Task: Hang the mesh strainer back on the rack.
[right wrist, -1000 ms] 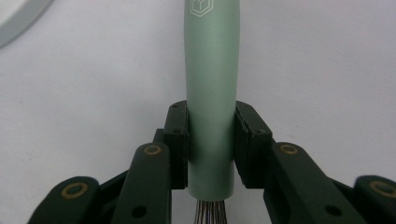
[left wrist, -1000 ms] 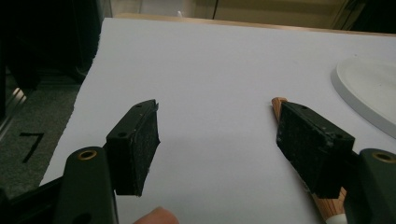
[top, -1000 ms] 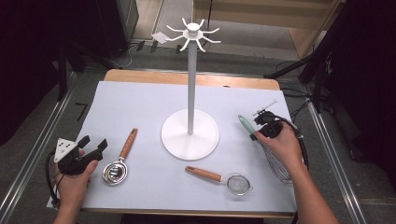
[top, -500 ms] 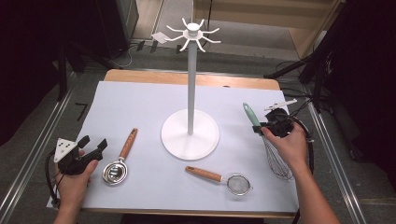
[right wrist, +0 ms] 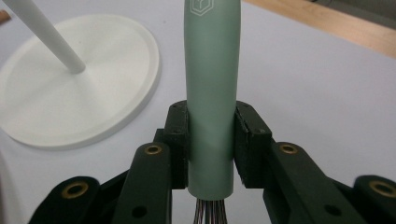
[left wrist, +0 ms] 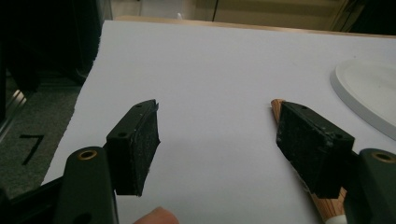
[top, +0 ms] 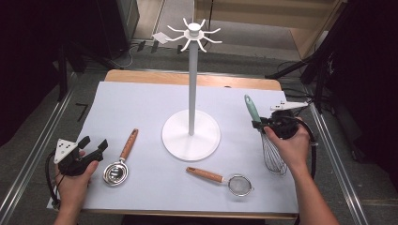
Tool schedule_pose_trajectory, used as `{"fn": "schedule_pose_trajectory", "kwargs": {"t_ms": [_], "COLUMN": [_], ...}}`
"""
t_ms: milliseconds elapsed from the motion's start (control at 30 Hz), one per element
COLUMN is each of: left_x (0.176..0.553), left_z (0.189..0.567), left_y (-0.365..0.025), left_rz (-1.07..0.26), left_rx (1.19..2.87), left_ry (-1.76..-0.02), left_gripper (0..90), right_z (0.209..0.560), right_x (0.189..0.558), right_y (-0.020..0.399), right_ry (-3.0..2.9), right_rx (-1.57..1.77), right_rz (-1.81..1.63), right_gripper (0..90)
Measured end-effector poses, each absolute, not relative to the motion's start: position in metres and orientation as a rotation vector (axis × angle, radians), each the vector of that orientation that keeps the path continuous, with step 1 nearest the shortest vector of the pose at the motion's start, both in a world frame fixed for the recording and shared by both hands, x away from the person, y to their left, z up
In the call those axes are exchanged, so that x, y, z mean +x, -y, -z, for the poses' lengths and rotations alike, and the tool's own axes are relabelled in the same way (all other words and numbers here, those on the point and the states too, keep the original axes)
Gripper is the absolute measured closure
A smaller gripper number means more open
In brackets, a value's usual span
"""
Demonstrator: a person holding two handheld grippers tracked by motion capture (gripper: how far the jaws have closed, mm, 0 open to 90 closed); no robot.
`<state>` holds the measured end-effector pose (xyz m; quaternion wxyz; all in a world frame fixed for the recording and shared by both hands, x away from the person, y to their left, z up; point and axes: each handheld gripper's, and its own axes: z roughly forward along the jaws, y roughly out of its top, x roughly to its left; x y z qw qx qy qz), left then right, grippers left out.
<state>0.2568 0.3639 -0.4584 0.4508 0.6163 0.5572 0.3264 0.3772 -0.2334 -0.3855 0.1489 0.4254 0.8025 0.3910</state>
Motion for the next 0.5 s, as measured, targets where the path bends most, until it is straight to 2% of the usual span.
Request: {"fn": "schedule_pose_trajectory", "kwargs": {"t_ms": [400, 500], "left_x": [0.255, 0.255], "left_z": [0.458, 0.457], "left_y": [-0.363, -0.363], "left_rz": [-0.816, -0.818], "left_rx": [1.525, 1.521], "left_ry": [-1.347, -1.339], "left_gripper": [30.0, 27.1], "right_z": [0.367, 0.365], "right_x": [0.363, 0.361], "right_y": [0.236, 0.236], "right_ry": [-2.124, -2.108], "right_rx": [1.144, 1.115], "right_rz": [-1.377, -1.437], "right_gripper": [71.5, 71.5]}}
